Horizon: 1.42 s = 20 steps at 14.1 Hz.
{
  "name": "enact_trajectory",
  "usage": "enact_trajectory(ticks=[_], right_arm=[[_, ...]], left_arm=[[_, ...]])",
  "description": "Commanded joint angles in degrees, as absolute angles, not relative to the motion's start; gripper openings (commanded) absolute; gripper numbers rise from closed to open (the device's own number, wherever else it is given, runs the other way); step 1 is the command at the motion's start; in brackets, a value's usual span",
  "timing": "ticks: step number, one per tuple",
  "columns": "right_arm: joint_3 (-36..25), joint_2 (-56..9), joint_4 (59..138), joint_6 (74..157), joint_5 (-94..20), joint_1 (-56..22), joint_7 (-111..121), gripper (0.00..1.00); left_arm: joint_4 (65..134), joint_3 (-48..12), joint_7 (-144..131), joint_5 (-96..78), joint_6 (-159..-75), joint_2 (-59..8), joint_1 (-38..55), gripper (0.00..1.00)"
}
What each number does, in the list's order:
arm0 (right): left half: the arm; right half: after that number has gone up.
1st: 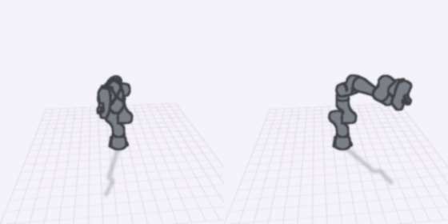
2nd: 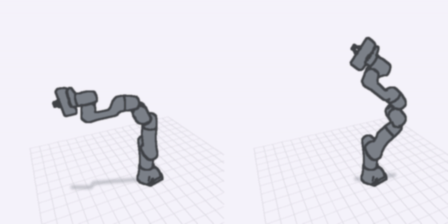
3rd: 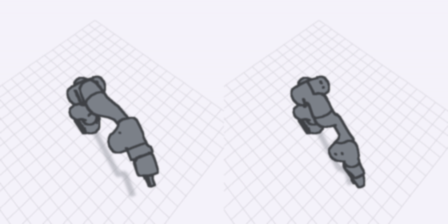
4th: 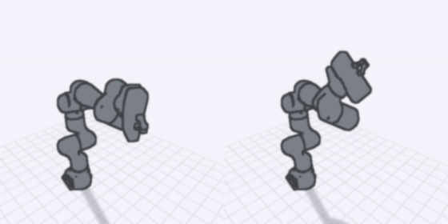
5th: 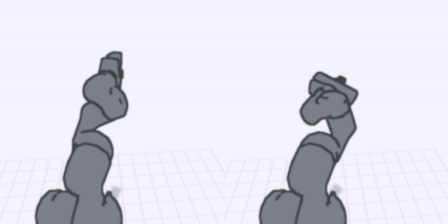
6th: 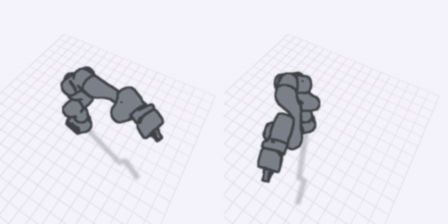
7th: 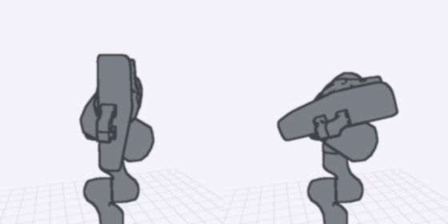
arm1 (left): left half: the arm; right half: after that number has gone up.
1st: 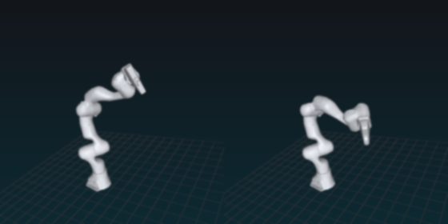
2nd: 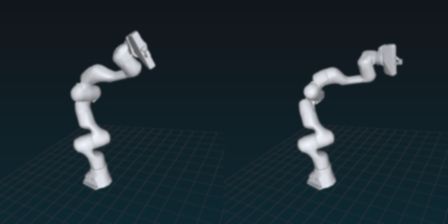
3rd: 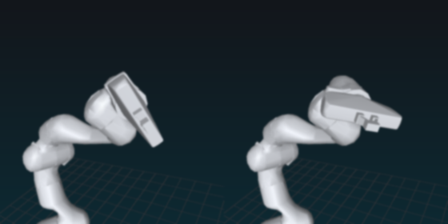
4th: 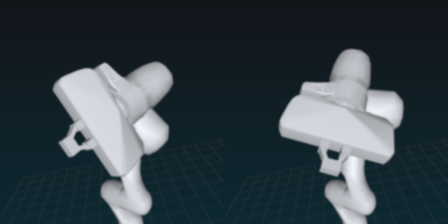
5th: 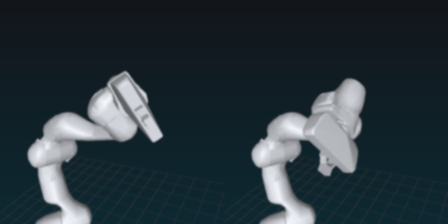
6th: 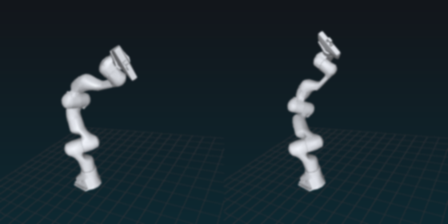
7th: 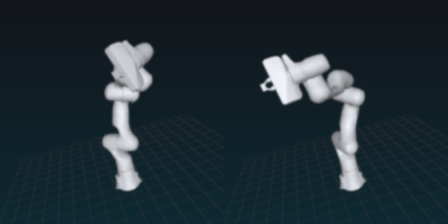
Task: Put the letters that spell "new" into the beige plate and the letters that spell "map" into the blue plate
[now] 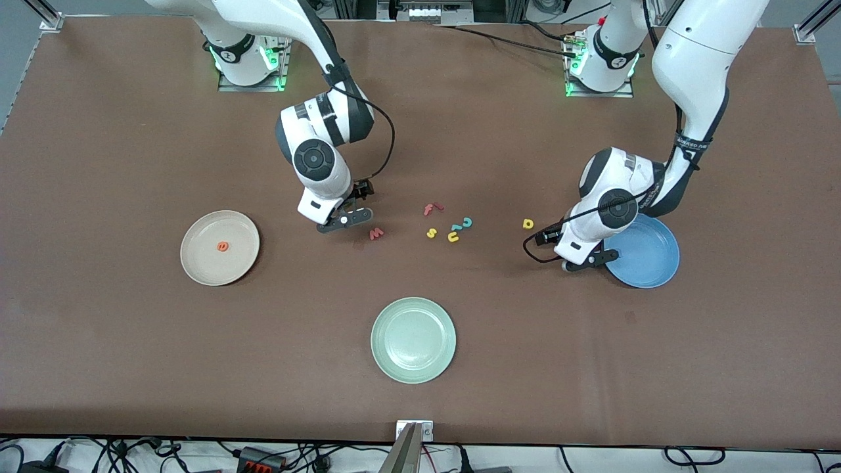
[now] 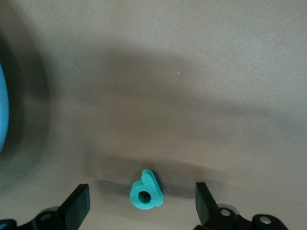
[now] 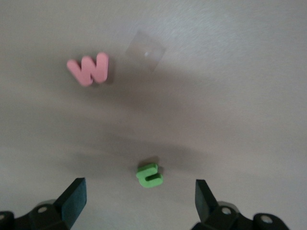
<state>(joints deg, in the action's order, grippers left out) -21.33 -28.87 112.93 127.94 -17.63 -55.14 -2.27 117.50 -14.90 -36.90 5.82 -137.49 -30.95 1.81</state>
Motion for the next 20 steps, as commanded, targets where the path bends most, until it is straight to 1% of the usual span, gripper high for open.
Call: enact_trajectory(ticks=[1,3,4,5,6,9,10,11,12,15,17,18,19,20], right_arm=[[-22.1,-27.2,115.9,129.8,-17.8,-57.0,3.3,0.98],[-22.0,-27.5,116.6,132.1,-17.8,-57.0,4.0,0.97],[-22.0,-27.9,117.6,134.2,-17.8,-57.6,4.7,0.96],[-22.0,-28.4,118.4,135.9,-17.8,-58.3,5.4,0.88],[-22.0,-28.8,118.7,136.7,-17.8,-58.6,5.4,0.83],[-21.9,-29.4,118.7,136.8,-17.8,-59.3,5.4,0.78],[-21.9,-29.4,118.8,136.6,-17.8,-59.5,5.4,0.74],[-22.0,-29.5,118.8,136.6,-17.8,-59.8,5.4,0.72],[-22.0,-29.8,118.8,136.7,-17.8,-59.9,5.4,0.68],[-22.0,-30.5,118.7,136.8,-17.8,-60.0,5.8,0.65],[-22.1,-30.8,118.7,136.8,-17.8,-59.9,6.8,0.60],[-22.1,-30.8,118.7,136.8,-17.8,-59.9,6.9,0.59],[-22.1,-30.8,118.7,136.8,-17.8,-59.8,6.9,0.55],[-22.1,-30.8,118.7,136.7,-17.8,-59.6,6.9,0.49]], left_arm=[[119.4,-15.8,-38.0,6.1,-138.3,-28.8,1.3,0.62],[119.4,-16.0,-37.8,6.1,-138.3,-28.9,1.2,0.45],[119.4,-16.0,-37.8,6.1,-138.3,-29.0,1.2,0.40],[119.4,-16.0,-37.6,6.2,-138.3,-28.9,1.2,0.37],[119.4,-16.0,-37.6,6.2,-138.3,-28.8,1.2,0.29],[119.3,-15.9,-37.2,6.2,-138.0,-28.7,1.1,0.15],[118.9,-16.0,-37.2,6.2,-137.5,-28.1,1.2,0.13],[118.7,-16.0,-37.3,6.2,-136.9,-27.2,1.4,0.12],[117.5,-15.9,-37.1,6.4,-134.3,-26.5,1.4,0.12],[110.2,-15.2,-29.5,6.9,-122.4,-26.5,1.1,0.11],[105.3,-14.6,-21.8,6.9,-116.0,-26.9,-2.1,0.11],[104.4,-14.3,-17.4,7.0,-114.9,-27.2,-3.8,0.11],[104.4,-14.2,-12.9,7.3,-115.0,-27.3,-5.9,0.11],[104.4,-14.3,-7.8,9.2,-115.5,-28.3,-8.7,0.11]])
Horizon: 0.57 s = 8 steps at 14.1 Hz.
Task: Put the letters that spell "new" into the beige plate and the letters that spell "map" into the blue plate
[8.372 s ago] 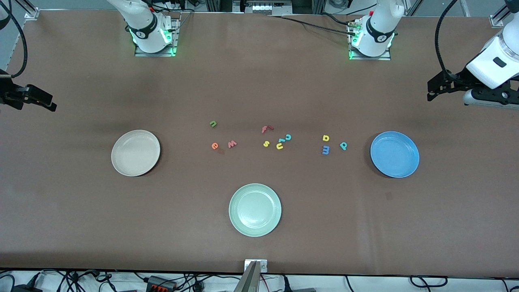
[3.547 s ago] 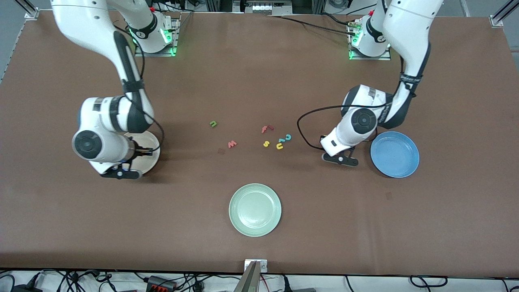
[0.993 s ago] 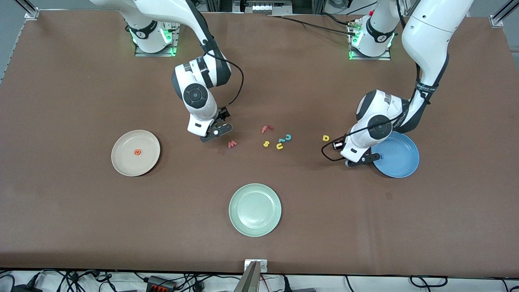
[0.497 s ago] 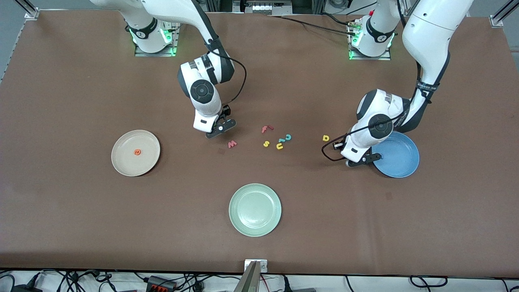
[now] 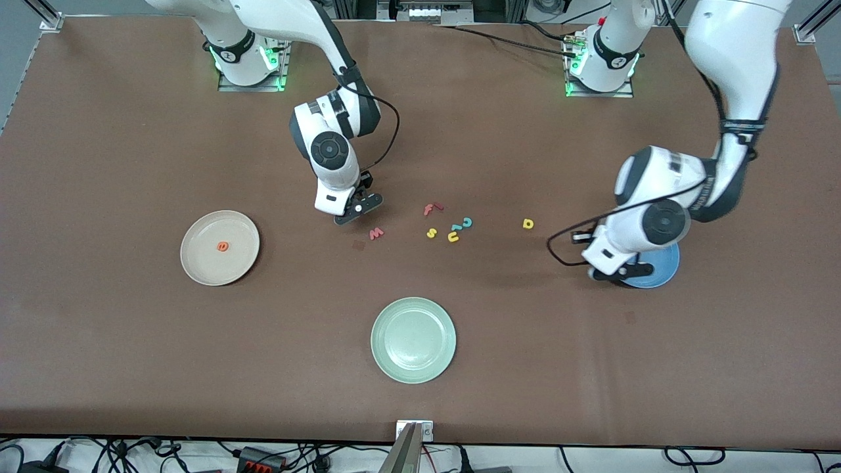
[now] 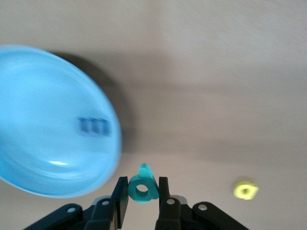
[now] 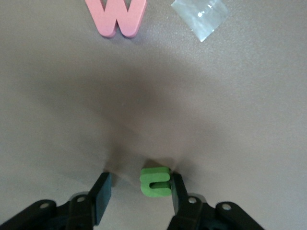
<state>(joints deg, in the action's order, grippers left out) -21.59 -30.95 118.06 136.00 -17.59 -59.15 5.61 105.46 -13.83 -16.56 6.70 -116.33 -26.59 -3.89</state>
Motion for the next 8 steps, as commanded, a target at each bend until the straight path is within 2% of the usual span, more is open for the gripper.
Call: enact_trajectory(ticks=[1,2,4,5,6,7,8], right_arm=[[-22.1,-30.8,118.7,136.6,-17.8,-59.5,7.0,0.39],[-22.1,-30.8,118.7,136.5,-17.8,-59.3,7.0,0.30],[-22.2,-30.8,118.7,136.5,-17.8,-59.2,7.0,0.21],[-22.4,-30.8,118.4,136.5,-17.8,-59.2,7.0,0.19],[-22.7,-30.8,118.3,136.5,-17.8,-59.0,7.0,0.15],[-23.5,-30.8,118.0,136.4,-17.8,-59.0,7.0,0.14],[-24.4,-30.6,118.0,136.3,-17.8,-59.1,6.9,0.14]], left_arm=[[104.4,-14.3,-4.0,10.3,-116.2,-29.3,-10.5,0.11],[104.5,-14.3,-1.3,10.4,-117.1,-29.8,-11.4,0.11],[104.9,-14.3,3.1,10.5,-118.4,-31.5,-13.7,0.13],[104.9,-14.3,3.7,10.4,-118.4,-32.3,-13.9,0.24],[104.7,-14.3,3.6,10.3,-118.3,-32.8,-14.1,0.56],[104.7,-14.4,3.4,10.3,-118.3,-32.9,-14.0,1.00],[104.7,-14.9,3.4,10.3,-117.9,-32.5,-13.9,1.00]])
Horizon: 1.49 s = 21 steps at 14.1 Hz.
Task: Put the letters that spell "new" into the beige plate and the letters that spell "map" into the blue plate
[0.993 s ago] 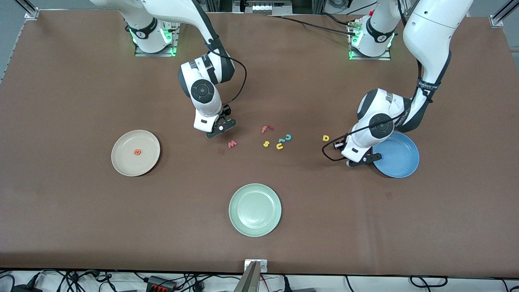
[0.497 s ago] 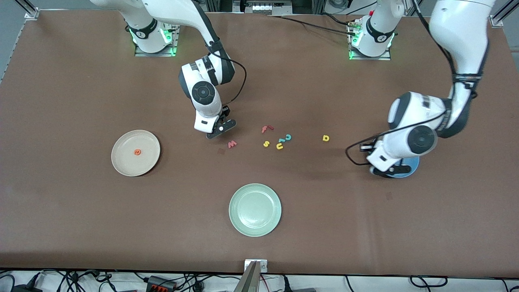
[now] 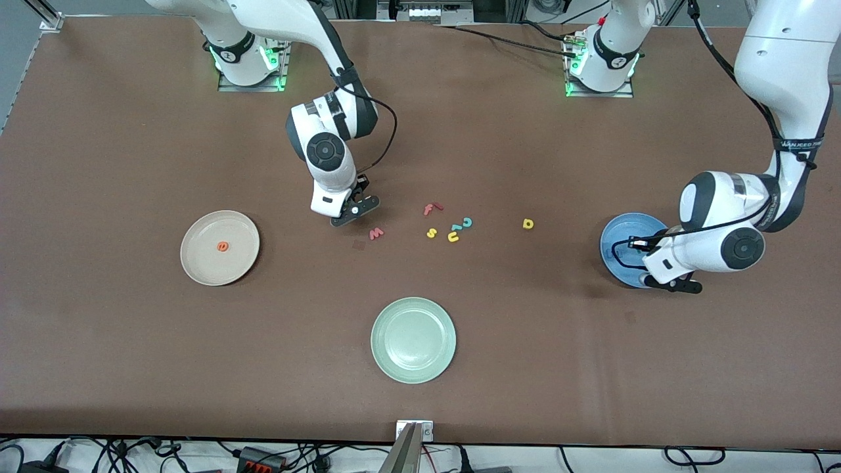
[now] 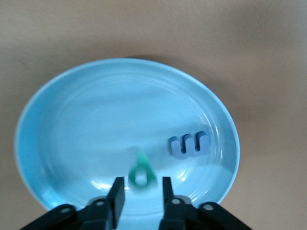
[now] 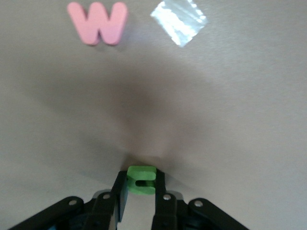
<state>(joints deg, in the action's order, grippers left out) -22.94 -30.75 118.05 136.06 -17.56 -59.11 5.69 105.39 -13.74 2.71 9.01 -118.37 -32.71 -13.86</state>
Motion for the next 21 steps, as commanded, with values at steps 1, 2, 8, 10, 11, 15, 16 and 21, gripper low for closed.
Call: enact_trajectory(ticks=[1,2,8,10,11,15,16,21], right_arm=[[-25.5,-30.2,118.0,136.2,-17.8,-59.2,6.9,0.14],[-27.6,-29.4,117.9,136.0,-17.8,-59.2,6.9,0.14],[-44.2,-27.9,116.9,128.1,-17.8,-57.9,9.6,0.14],[-44.8,-28.1,116.9,128.0,-17.8,-52.8,15.4,0.14],[-44.7,-28.4,117.0,128.0,-17.8,-50.8,16.3,0.14],[-44.6,-31.5,117.2,128.5,-21.5,-49.7,16.4,0.16],[-44.6,-31.9,117.2,128.8,-21.9,-49.7,16.7,0.28],[-44.7,-31.6,114.5,128.2,-22.3,-50.9,15.1,1.00]], left_arm=[[104.7,-15.6,3.1,10.2,-117.6,-32.2,-13.6,1.00],[104.8,-17.1,2.9,10.1,-117.2,-31.6,-13.6,1.00],[107.0,-29.4,-9.5,9.8,-117.2,-30.1,-13.6,1.00],[109.9,-32.5,-9.5,10.5,-123.1,-30.0,-13.4,1.00],[110.2,-33.0,-9.6,10.5,-124.4,-30.3,-11.4,1.00],[113.5,-32.7,-16.2,18.5,-128.9,-30.6,-6.9,1.00],[116.3,-32.7,-17.2,18.6,-133.8,-30.6,-7.0,1.00],[119.6,-32.3,-21.0,18.7,-139.5,-32.1,-7.3,0.87]])
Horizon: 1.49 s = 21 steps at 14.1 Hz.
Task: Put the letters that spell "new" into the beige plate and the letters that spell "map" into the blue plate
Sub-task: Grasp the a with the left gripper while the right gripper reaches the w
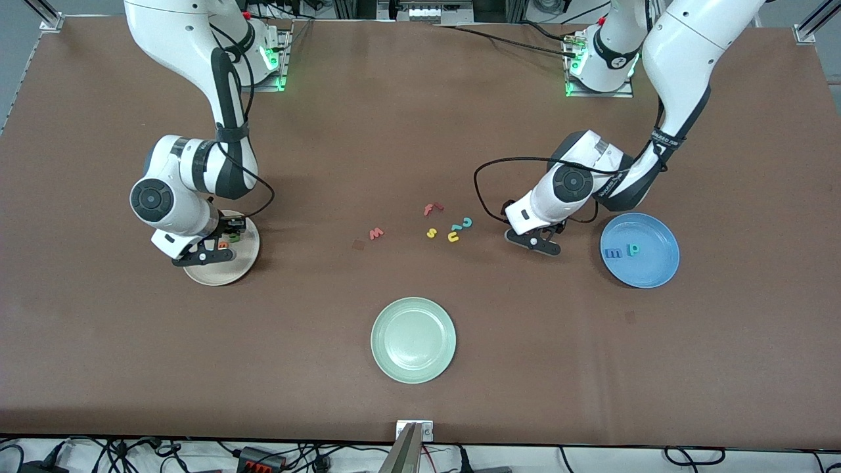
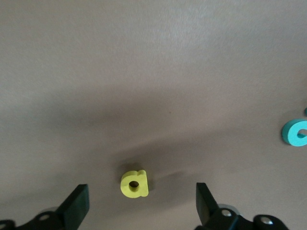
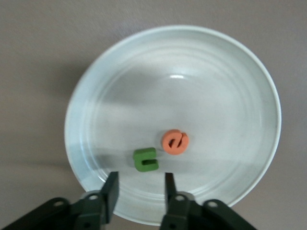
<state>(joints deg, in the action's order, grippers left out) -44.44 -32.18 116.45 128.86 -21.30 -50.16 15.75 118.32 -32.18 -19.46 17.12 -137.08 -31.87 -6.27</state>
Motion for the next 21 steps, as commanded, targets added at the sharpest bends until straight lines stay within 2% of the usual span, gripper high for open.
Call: enact_trajectory(ticks=[1,2,4,7,8,9,11,12,14,17,19,21], right_arm=[[-44.6,-31.5,113.0,128.1,-22.3,-51.0,14.6,1.00],[-44.5,-31.5,111.4,127.9,-22.3,-51.5,14.1,1.00],[-44.5,-32.2,108.6,128.1,-22.4,-54.9,13.5,1.00],[-40.1,-35.2,103.9,130.0,-27.4,-57.0,13.4,1.00],[-38.4,-36.6,101.7,130.0,-28.6,-57.0,13.5,1.00],[-36.9,-38.0,100.0,130.0,-28.9,-57.2,12.9,0.98],[-35.2,-38.7,98.7,130.0,-29.6,-57.5,3.2,0.90],[-34.4,-38.8,98.7,130.0,-29.7,-57.9,-3.7,0.81],[-33.6,-39.0,98.8,129.9,-29.9,-58.6,-18.7,0.78],[-32.3,-39.2,98.8,130.0,-29.9,-60.3,-41.1,0.79],[-31.6,-39.8,98.7,129.9,-29.9,-60.8,-48.4,0.79],[-31.5,-40.7,98.7,130.0,-29.9,-62.0,-54.7,0.79]], left_arm=[[119.8,-32.3,-21.0,18.7,-139.9,-32.3,-7.6,0.74],[119.8,-32.3,-21.3,18.7,-139.9,-32.5,-7.6,0.64],[119.8,-32.2,-22.2,18.7,-139.9,-33.0,-7.4,0.51],[119.8,-31.7,-22.2,18.7,-140.1,-33.6,-7.6,0.49],[119.8,-31.7,-22.2,18.7,-140.1,-33.6,-7.6,0.41],[119.8,-31.7,-22.2,18.7,-140.1,-33.6,-7.6,0.30],[119.6,-31.7,-22.3,18.7,-139.8,-33.5,-7.6,0.19],[119.4,-31.7,-22.2,18.7,-139.1,-33.0,-7.7,0.16],[118.2,-31.8,-22.1,18.7,-134.8,-30.3,-8.1,0.16],[109.6,-31.9,-19.7,18.7,-119.8,-29.3,-8.6,0.16],[105.4,-31.9,-15.6,18.7,-113.4,-29.3,-10.5,0.16],[103.5,-31.8,-10.1,18.8,-110.4,-29.4,-14.6,0.16]])
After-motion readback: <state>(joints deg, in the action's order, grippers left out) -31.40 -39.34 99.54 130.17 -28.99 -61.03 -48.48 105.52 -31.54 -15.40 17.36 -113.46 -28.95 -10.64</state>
